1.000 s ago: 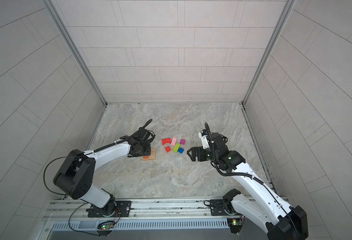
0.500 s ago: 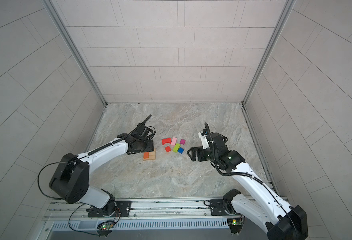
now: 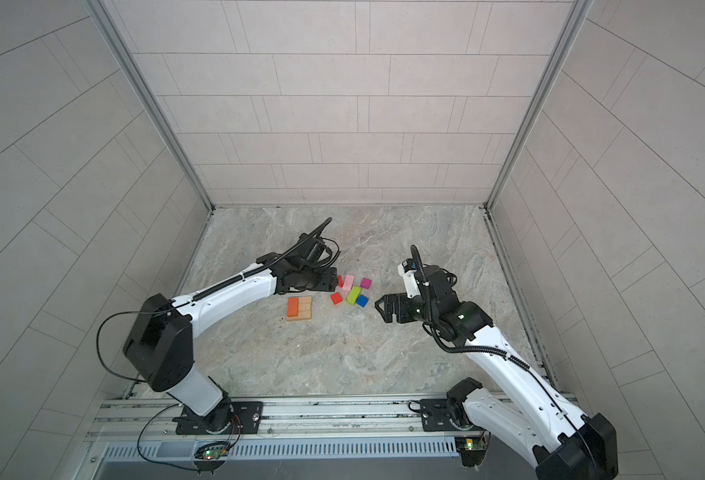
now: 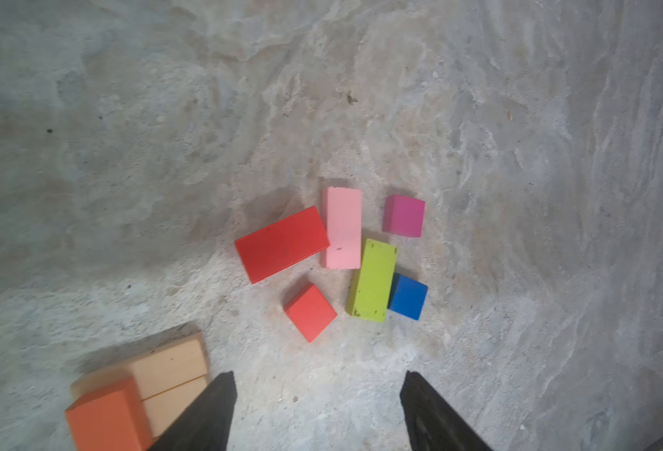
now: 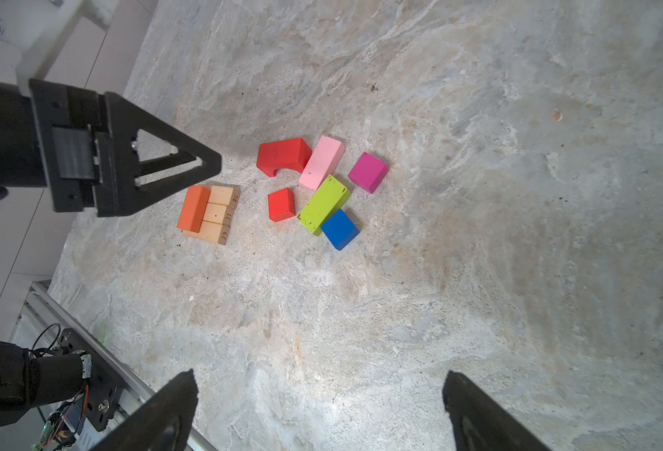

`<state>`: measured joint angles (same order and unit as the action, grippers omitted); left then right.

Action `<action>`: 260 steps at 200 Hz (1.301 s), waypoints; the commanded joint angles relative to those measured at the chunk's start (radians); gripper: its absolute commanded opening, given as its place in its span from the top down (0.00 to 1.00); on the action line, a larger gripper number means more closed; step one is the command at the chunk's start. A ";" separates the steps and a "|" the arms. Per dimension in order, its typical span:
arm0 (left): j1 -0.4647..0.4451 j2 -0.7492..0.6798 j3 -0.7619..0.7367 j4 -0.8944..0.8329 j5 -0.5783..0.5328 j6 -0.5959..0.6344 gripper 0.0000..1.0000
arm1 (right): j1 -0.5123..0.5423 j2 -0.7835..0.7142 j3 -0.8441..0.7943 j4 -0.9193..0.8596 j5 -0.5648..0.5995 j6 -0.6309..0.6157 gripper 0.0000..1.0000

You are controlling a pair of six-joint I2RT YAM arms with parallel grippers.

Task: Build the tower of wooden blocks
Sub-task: 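Move the left gripper over the lime green block in the pile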

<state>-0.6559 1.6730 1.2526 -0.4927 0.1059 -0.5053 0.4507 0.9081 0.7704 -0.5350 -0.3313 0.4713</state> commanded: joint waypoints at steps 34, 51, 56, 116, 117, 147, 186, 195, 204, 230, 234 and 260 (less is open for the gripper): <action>-0.061 0.155 0.154 -0.001 0.019 0.045 0.38 | -0.002 -0.056 0.029 -0.058 0.035 -0.023 0.01; -0.066 0.188 0.183 -0.001 0.021 0.048 0.40 | -0.003 -0.059 0.030 -0.065 0.036 -0.024 0.01; -0.069 0.195 0.189 -0.001 0.017 0.049 0.41 | -0.003 -0.062 0.030 -0.068 0.036 -0.025 0.01; -0.097 0.293 0.237 -0.024 0.003 0.050 0.47 | -0.003 -0.069 0.029 -0.072 0.043 -0.028 0.01; -0.097 0.295 0.238 -0.024 0.002 0.050 0.47 | -0.003 -0.069 0.028 -0.072 0.043 -0.028 0.01; -0.100 0.329 0.246 -0.035 -0.015 0.050 0.48 | -0.003 -0.074 0.026 -0.075 0.044 -0.030 0.01; -0.100 0.368 0.248 -0.035 -0.020 0.050 0.49 | -0.004 -0.071 0.033 -0.081 0.045 -0.042 0.01; -0.099 0.375 0.249 -0.035 -0.018 0.051 0.50 | -0.005 -0.071 0.036 -0.083 0.046 -0.044 0.01; -0.100 0.380 0.250 -0.035 -0.018 0.052 0.50 | -0.006 -0.071 0.038 -0.087 0.047 -0.046 0.01; -0.100 0.392 0.249 -0.035 -0.014 0.054 0.50 | -0.007 -0.074 0.039 -0.095 0.054 -0.052 0.01; -0.100 0.395 0.248 -0.034 -0.014 0.054 0.50 | -0.007 -0.074 0.039 -0.095 0.053 -0.052 0.01; -0.105 0.407 0.246 -0.029 -0.009 0.057 0.51 | -0.009 -0.071 0.041 -0.095 0.051 -0.054 0.01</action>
<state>-0.7498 2.0594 1.4773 -0.5072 0.1043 -0.4686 0.4484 0.8486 0.7780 -0.6098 -0.2951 0.4332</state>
